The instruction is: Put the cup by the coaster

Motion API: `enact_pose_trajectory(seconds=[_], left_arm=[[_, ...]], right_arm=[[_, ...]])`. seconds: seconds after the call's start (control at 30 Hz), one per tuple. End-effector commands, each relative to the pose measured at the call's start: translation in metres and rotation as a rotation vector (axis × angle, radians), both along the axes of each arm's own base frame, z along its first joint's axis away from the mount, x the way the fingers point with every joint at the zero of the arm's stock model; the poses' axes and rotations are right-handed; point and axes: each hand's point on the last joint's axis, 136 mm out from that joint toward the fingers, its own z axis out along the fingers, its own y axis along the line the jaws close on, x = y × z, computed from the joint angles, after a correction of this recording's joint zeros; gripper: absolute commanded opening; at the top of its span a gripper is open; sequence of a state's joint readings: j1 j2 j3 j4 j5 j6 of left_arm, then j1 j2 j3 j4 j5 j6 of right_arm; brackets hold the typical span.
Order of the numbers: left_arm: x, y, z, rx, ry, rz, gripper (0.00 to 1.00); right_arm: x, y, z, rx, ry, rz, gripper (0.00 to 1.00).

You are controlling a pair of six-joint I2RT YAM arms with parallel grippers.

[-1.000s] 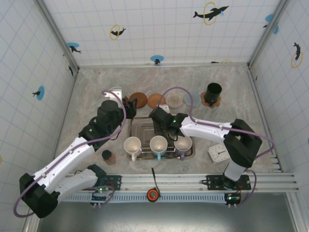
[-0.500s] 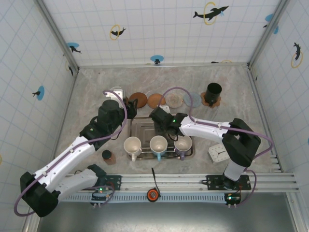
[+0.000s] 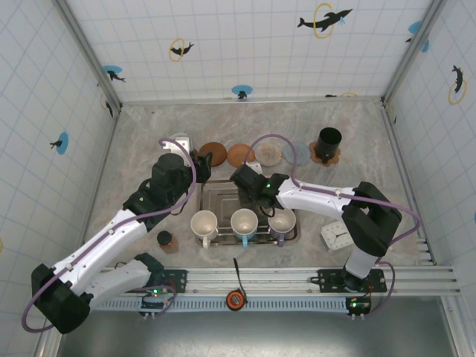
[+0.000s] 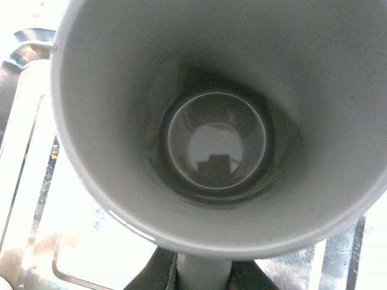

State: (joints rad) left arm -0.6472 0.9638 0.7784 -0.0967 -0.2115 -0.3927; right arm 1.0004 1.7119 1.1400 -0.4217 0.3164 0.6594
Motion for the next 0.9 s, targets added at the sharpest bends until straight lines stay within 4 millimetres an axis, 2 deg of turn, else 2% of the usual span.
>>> enact_pose_trajectory(seconds=[0.0, 0.87], left_arm=[[0.001, 0.000, 0.001, 0.011, -0.008, 0.002, 0.60], [0.002, -0.004, 0.000, 0.008, -0.008, -0.009, 0.60]], right_arm=[[0.013, 0.004, 0.012, 0.009, -0.041, -0.023, 0.01], [0.018, 0.002, 0.035, 0.035, -0.121, -0.015, 0.00]])
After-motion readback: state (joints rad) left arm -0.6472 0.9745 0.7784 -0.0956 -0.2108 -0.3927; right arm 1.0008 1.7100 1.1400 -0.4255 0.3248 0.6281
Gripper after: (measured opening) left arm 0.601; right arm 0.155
